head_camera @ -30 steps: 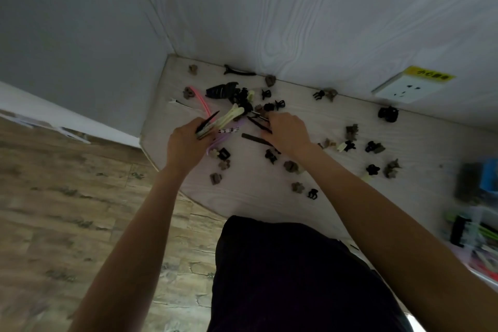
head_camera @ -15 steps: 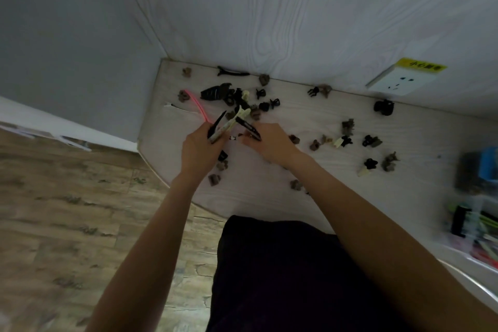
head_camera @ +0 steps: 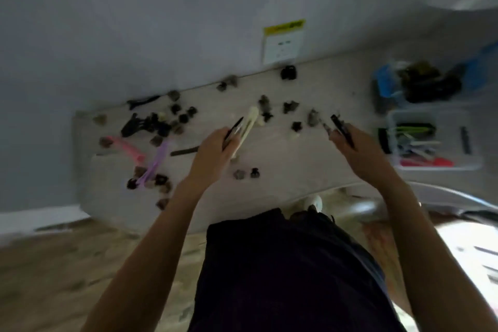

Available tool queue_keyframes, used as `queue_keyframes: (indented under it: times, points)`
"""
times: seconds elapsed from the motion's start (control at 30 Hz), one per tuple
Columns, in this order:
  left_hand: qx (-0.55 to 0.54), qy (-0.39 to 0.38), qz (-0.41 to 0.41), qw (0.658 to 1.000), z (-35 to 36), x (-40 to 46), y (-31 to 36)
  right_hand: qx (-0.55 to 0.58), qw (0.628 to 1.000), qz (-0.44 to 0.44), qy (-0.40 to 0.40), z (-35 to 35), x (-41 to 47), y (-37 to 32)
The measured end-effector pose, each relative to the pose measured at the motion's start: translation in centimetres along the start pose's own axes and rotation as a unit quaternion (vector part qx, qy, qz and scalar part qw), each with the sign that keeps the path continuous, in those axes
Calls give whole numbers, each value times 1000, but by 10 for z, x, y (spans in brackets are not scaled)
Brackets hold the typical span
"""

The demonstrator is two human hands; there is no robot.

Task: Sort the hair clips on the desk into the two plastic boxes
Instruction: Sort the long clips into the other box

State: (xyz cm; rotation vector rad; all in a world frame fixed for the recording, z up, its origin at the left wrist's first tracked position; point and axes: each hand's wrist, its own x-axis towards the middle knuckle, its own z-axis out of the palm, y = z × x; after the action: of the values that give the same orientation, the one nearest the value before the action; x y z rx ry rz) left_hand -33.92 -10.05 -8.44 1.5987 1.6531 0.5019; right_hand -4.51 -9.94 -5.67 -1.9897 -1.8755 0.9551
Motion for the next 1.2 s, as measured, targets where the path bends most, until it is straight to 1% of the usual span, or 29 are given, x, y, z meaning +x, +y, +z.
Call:
queue_keyframes:
  times: [0.07,0.13,0.2,0.27,0.33,0.43,0.5,0.57,0.63,0.7,0.77,0.87,0.93,1.0,1.07,1.13,1.2]
  points:
    - [-17,-42,34,998,29,13,32,-49,996,51,61,-29,-14,37]
    - [-17,-78,75,994,60,24,67,-120,980,105,121,-62,-27,75]
    - [-19,-110,96,989,85,33,97,-157,968,136,137,-87,-33,106]
    - [-34,-132,106,985,110,40,126,-178,967,139,115,-108,-28,133]
    - [-28,-135,124,983,129,44,148,-185,975,107,60,-117,-16,147]
    - [-3,-117,148,982,150,50,177,-165,986,16,-15,-123,1,153]
    - [13,-98,154,983,157,54,192,-159,985,-40,-52,-123,10,154]
    - [32,-82,157,984,161,56,203,-160,982,-60,-79,-122,13,157]
    - [56,-64,163,983,168,58,215,-145,984,-67,-82,-124,10,164]
    - [88,-47,179,979,176,60,226,-122,987,-83,-56,-129,3,172]
    - [146,-38,208,966,186,62,234,-138,988,-75,2,-131,-8,181]
    - [259,-41,272,926,210,69,244,-159,978,-20,130,-132,-27,194]
    - [302,-55,287,907,227,73,249,-129,976,10,174,-130,-38,199]
    - [341,-76,273,897,241,79,250,-111,977,16,183,-128,-43,201]
    - [367,-115,227,895,250,82,249,-116,978,17,173,-127,-44,202]
    - [360,-132,199,902,254,81,248,-125,979,19,157,-125,-44,201]
    - [323,-113,212,915,253,76,247,-127,980,20,152,-123,-45,196]
